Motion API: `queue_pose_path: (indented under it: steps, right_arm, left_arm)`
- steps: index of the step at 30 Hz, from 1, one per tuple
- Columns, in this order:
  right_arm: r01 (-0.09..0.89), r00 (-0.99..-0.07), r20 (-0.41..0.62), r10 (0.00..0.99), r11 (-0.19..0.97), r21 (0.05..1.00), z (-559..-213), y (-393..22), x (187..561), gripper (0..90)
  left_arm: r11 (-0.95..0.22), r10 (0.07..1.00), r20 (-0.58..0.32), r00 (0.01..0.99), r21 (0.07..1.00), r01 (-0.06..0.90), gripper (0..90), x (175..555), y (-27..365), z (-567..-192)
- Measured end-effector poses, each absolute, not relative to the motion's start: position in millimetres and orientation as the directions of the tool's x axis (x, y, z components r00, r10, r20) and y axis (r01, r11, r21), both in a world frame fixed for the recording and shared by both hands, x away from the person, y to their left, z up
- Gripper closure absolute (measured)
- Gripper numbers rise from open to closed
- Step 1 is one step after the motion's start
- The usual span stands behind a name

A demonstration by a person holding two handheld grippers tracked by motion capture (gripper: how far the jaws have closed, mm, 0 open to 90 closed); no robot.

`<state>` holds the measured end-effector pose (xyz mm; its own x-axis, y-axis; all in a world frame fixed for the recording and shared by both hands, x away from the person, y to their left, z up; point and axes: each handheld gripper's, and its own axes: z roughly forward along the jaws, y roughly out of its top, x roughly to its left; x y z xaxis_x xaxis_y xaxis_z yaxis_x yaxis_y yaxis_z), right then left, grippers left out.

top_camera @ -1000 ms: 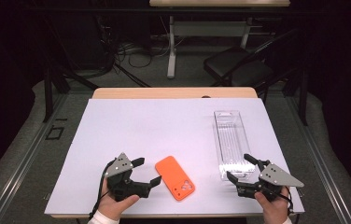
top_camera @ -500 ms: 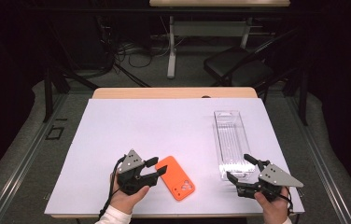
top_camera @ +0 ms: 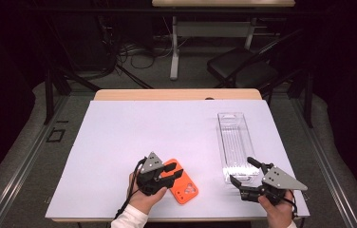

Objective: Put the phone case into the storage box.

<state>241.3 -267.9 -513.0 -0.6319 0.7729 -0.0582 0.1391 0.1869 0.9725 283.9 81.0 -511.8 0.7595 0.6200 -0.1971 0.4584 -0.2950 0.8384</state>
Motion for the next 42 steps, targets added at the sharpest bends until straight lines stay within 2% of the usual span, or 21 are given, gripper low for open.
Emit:
queue_pose_path:
  steps: [20, 42]
  right_arm:
    - [0.153, -0.641, -0.050, 0.766, 0.191, 0.970, -514, -268, 242, 14.5]
    - [0.151, -0.648, -0.048, 0.760, 0.190, 0.970, -515, -268, 243, 14.5]
  left_arm:
    - [-0.367, 0.654, -0.228, 0.722, 0.739, 0.565, 90.0, 290, 30, -536]
    - [-0.418, 0.646, -0.220, 0.731, 0.699, 0.580, 90.0, 287, 4, -553]
